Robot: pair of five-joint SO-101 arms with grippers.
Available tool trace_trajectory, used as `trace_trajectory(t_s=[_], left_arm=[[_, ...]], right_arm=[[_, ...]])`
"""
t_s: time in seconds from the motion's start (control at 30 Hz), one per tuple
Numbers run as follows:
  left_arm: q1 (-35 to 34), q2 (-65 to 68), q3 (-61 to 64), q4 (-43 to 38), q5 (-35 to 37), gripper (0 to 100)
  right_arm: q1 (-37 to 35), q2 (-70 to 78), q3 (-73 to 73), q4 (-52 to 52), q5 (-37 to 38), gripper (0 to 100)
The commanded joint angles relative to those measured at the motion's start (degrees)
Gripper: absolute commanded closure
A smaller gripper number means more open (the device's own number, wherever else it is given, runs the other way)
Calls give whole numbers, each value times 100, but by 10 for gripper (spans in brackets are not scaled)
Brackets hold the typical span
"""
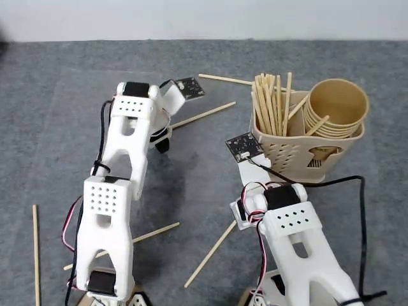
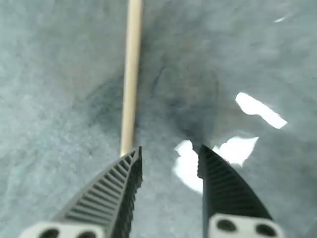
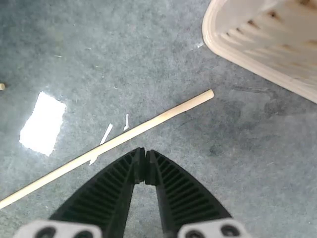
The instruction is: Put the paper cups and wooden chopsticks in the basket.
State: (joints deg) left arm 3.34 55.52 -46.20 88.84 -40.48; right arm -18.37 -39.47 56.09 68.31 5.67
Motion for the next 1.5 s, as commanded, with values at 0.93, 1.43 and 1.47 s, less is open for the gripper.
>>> trace_trajectory(t_s=[0.93, 1.43, 1.47], left_arm=[[88, 1705, -2510, 70, 879, 982], [932, -220, -189, 1196, 440, 981], [1020, -457, 215, 1196, 413, 981]], right_arm=[[40, -127, -18, -66, 0, 990], [48, -127, -18, -57, 9, 990], [48, -127, -18, -57, 9, 990]])
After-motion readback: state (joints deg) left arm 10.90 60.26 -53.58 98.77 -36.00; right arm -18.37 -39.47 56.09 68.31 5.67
